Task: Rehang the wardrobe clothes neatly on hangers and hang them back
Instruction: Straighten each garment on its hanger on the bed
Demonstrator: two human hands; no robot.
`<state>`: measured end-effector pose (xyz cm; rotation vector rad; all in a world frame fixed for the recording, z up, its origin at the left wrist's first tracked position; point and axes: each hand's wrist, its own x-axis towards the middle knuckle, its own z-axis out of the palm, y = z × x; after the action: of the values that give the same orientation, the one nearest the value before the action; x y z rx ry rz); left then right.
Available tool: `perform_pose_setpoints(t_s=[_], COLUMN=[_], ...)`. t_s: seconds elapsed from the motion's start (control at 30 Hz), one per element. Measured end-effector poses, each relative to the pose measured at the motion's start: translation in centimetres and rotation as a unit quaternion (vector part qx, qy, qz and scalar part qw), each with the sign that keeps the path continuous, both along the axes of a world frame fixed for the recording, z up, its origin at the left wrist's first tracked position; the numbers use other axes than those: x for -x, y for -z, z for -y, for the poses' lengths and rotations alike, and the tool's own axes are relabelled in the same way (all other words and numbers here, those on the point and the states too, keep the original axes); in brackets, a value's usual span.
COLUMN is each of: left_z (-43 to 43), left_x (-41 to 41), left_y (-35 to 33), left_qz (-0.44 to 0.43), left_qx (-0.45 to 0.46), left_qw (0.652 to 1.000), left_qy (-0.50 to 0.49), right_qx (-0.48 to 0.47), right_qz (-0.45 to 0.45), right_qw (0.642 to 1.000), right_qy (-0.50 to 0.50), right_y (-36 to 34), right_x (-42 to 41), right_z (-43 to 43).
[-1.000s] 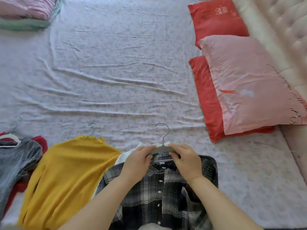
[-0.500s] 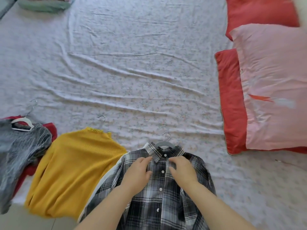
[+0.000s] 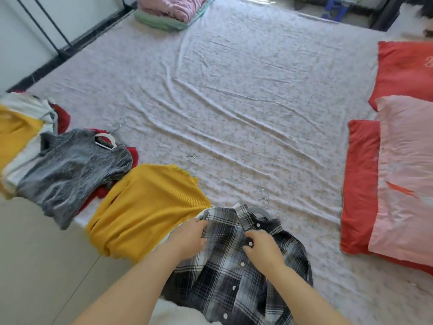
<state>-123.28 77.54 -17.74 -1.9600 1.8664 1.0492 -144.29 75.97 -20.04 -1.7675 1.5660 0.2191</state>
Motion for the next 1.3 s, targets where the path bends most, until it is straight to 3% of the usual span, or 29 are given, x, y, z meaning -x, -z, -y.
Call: perform_pose_setpoints(t_s=[0.3,0.87,1.3], left_z=[-6.8,-24.2,-23.0], left_x=[-13.6,-49.2,-69.8], left_y=[-1.9,-3.0,-2.6], left_qz=[0.019,0.046,0.068], left_qx=[0.043,0.029,0.036], left_qw=[0.990,0.950,0.923], left_qy=[-0.134,-0.308,-0.378], right_qx=[0.048,0.079,0.073], right_qz=[-0.041,-0.048,-0.030], right_qw=[0.986,0.939,0.904], right_qy=[-0.152,-0.331,-0.419], right_y=[-3.3,-4.2,-2.3], right_x=[-13.1,-52.1,-76.5], right_z=[-0.5,-9.3,-5.7])
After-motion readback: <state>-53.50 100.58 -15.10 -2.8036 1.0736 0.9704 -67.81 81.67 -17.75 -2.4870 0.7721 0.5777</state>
